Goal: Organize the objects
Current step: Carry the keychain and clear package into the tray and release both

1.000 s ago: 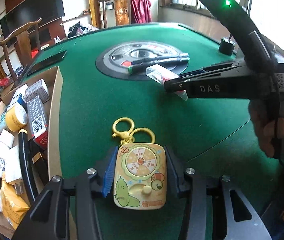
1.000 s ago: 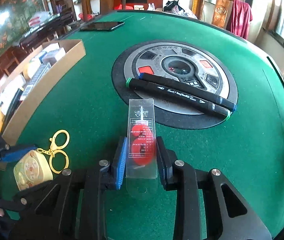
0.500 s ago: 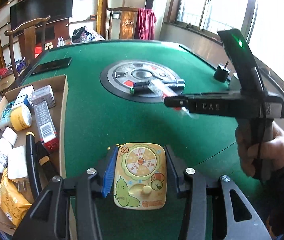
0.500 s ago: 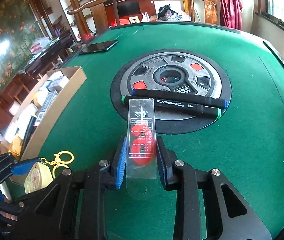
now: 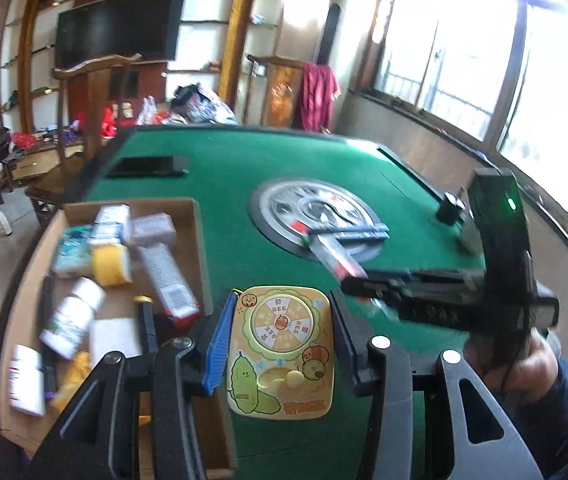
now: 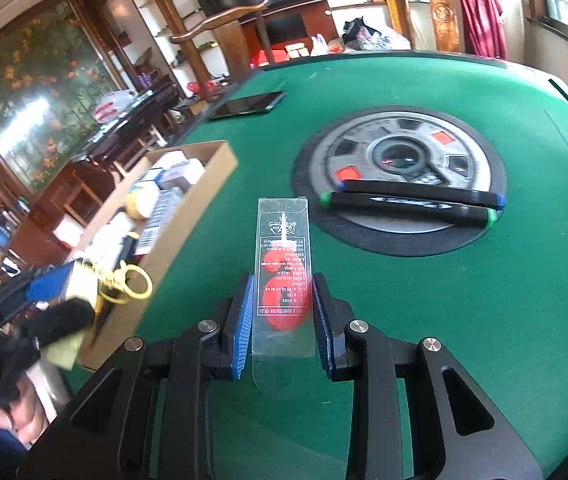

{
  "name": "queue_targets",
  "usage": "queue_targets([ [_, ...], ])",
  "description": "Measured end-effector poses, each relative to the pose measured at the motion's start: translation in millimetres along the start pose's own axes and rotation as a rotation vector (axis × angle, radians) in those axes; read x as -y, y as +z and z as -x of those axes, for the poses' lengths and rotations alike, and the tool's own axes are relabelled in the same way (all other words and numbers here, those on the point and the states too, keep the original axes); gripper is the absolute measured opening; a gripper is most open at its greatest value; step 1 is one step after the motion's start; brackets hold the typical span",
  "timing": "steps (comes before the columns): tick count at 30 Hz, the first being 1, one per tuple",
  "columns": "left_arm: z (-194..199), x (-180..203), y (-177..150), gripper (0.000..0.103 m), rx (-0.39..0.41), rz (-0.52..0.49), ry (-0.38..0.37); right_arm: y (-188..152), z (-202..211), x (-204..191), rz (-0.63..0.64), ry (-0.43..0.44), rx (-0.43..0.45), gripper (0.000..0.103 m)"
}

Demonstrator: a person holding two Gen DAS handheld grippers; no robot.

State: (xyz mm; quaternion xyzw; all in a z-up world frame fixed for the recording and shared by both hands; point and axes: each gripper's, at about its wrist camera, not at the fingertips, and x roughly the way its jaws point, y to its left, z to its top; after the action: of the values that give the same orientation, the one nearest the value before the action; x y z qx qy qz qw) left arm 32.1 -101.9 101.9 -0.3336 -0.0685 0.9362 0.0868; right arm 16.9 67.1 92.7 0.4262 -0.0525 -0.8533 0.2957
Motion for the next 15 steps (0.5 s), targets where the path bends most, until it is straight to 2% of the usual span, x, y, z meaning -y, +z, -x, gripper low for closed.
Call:
queue_targets([
  [9, 33.2, -72.1, 14.3, 0.046, 0.07, 0.1, 0.123, -1.8, -2.1, -66.8, 0.091, 0.106, -0.009, 0.028],
  [15, 24.2, -122.7, 17.5, 0.046, 0.042, 0.174, 0.189, -11.2, -17.1, -114.2, 0.166, 0.162, -0.065, 0.028],
])
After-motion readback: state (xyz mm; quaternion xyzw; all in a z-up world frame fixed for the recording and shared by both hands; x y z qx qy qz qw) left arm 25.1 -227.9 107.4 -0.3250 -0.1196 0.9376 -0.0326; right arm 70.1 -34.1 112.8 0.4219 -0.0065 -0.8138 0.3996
